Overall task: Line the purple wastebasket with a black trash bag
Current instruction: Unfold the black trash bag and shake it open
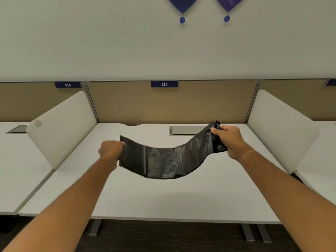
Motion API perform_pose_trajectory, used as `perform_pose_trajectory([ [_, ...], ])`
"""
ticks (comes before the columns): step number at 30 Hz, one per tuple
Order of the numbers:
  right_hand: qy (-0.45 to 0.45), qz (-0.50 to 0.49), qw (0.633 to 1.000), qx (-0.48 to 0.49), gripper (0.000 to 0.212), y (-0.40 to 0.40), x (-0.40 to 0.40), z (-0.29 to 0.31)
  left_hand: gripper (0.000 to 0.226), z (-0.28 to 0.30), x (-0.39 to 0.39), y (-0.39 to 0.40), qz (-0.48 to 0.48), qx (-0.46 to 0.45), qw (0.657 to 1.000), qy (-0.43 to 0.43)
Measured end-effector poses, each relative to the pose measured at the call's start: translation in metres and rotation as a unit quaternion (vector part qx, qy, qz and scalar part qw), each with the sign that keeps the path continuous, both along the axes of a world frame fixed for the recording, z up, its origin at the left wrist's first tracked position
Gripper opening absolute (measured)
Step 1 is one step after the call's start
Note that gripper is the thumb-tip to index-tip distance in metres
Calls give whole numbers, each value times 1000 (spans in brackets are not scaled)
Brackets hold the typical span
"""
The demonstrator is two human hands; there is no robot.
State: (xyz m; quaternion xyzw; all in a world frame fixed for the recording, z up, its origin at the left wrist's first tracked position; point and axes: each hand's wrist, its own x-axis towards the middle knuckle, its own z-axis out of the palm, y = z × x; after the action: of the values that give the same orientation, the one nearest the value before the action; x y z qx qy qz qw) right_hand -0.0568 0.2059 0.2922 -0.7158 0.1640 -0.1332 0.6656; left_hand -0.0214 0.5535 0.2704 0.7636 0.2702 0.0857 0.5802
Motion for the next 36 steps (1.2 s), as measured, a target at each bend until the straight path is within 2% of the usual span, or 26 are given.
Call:
perform_pose_trajectory([
  [2, -14, 41, 999, 12, 7, 12, 0, 9, 27, 2, -5, -9, -22, 53, 998, -6],
  [4, -26, 91, 995, 30, 6, 28, -1, 19, 36, 9, -9, -29, -64, 89, 992, -53],
  [7, -25, 146, 988, 37, 6, 53, 0, 33, 26, 33, -22, -69, -209, 39, 968, -135],
  [9, -21, 193, 980, 49, 14, 67, -1, 41, 32, 50, -31, -93, -302, -15, 942, -148],
  [11, -22, 238, 971, 25, 23, 75, -5, 47, 41, 63, -36, -107, -355, -20, 923, -145],
  [13, -26, 261, 965, 1, 27, 77, -9, 51, 42, 69, -38, -111, -366, -11, 919, -148],
  [17, -18, 308, 951, 29, 30, 74, -10, 53, 40, 73, -38, -109, -361, -15, 922, -139],
  [23, -37, 239, 969, 42, 6, 83, -8, 50, 11, 74, -32, -103, -311, 10, 941, -134],
  [25, -37, 215, 976, 30, 8, 75, -5, 51, 9, 78, -29, -93, -297, 41, 944, -136],
  [27, -45, 180, 982, -22, 8, 60, -2, 58, 8, 83, -24, -78, -291, 124, 937, -150],
  [30, -67, 139, 973, -170, 15, 42, 1, 73, 6, 96, -17, -59, -303, 292, 887, -190],
  [32, -87, 113, 958, -247, 18, 37, 5, 80, 5, 108, -17, -52, -335, 365, 845, -201],
  [34, -102, 116, 953, -262, 21, 38, 7, 86, 6, 118, -16, -49, -360, 399, 821, -193],
  [36, -112, 144, 948, -259, 23, 44, 8, 90, 9, 126, -16, -48, -350, 387, 831, -192],
])
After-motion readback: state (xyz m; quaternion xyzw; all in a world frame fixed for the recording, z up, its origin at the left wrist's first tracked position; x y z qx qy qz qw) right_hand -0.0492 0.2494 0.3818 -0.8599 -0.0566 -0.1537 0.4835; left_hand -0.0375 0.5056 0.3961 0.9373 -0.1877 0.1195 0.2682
